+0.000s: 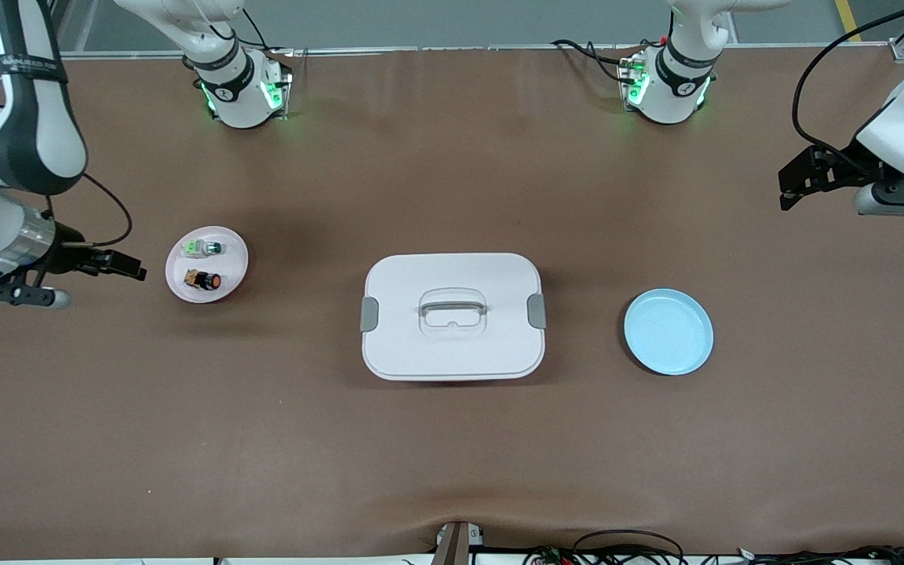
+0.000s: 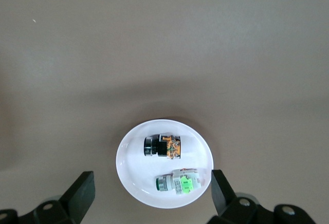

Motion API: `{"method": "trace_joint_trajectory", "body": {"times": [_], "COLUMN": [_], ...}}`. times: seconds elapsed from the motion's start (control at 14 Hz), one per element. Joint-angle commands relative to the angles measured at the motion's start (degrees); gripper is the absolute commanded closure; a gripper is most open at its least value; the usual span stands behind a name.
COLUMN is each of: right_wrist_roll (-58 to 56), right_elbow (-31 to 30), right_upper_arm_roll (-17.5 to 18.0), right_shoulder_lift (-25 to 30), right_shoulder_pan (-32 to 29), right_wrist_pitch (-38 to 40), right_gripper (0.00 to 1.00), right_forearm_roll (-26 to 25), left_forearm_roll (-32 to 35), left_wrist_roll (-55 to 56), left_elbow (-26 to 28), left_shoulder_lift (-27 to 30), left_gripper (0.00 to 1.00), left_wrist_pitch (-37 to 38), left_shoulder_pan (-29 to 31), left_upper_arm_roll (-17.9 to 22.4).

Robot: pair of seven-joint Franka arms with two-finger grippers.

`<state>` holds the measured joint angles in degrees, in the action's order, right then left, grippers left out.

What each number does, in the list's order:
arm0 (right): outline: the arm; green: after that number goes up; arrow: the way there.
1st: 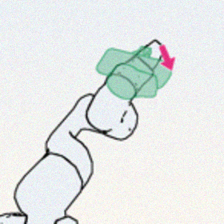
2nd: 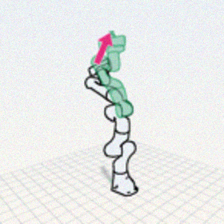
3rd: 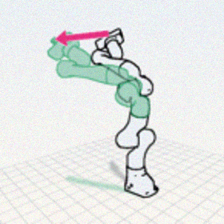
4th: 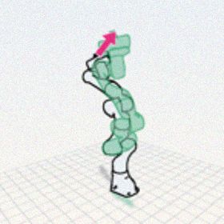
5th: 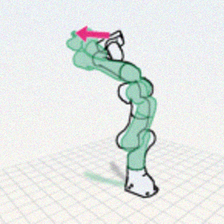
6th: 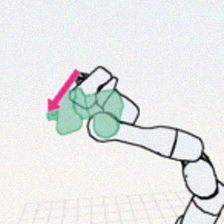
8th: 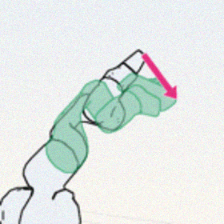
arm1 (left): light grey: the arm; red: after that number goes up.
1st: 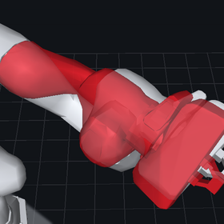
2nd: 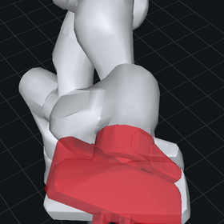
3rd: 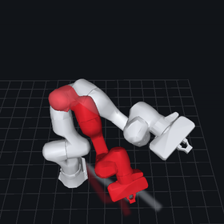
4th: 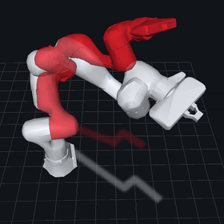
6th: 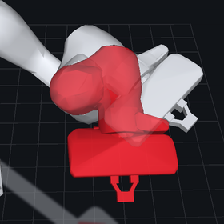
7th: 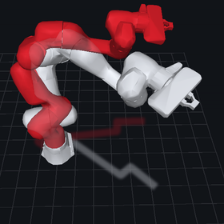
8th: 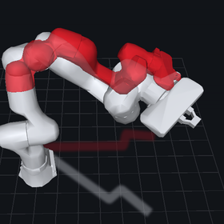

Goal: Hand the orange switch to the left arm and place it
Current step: 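Lower the right gripper onto the black-orange switch on the white plate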

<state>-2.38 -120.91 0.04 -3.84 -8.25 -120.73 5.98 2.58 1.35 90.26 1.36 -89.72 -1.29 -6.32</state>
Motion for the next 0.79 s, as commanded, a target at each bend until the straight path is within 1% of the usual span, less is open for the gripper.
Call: {"method": "trace_joint_trajectory", "body": {"times": [0.0, 0.21, 0.29, 0.36, 0.5, 0.71], "right_wrist_roll": [1.85, 1.76, 1.85, 1.85, 1.85, 1.85], "right_elbow": [-8.36, -13.63, -14.26, -15.05, -17.77, -17.86], "right_upper_arm_roll": [0.40, 0.40, 0.40, 0.40, 0.40, 0.40], "right_shoulder_lift": [3.23, 3.14, 2.88, 1.83, -0.45, -3.27], "right_shoulder_pan": [-0.63, -0.28, 0.07, 0.42, 1.74, 2.71], "right_wrist_pitch": [-5.64, -12.32, -13.64, -15.48, -21.71, -23.40], "right_gripper": [0.00, 0.00, 0.00, 0.00, 0.00, 0.00], "right_forearm_roll": [3.05, 3.42, 3.42, 3.42, 3.42, 3.42], "left_forearm_roll": [-0.12, -0.91, -0.99, -1.08, -1.08, -1.08], "left_wrist_roll": [-0.21, 0.23, 0.23, 0.32, 0.32, 0.40], "left_elbow": [0.00, 0.09, 0.00, 0.00, 0.09, 0.00], "left_shoulder_lift": [1.18, 1.10, 0.66, 0.40, 0.04, -0.31], "left_gripper": [0.00, 0.00, 0.00, 0.00, 0.00, 0.00], "left_wrist_pitch": [2.62, 3.24, 3.06, 2.71, 2.54, 1.75], "left_shoulder_pan": [0.50, 0.50, 0.41, 0.15, 0.06, -0.20], "left_upper_arm_roll": [-0.18, -0.27, -0.44, -0.53, -0.62, -0.79]}}
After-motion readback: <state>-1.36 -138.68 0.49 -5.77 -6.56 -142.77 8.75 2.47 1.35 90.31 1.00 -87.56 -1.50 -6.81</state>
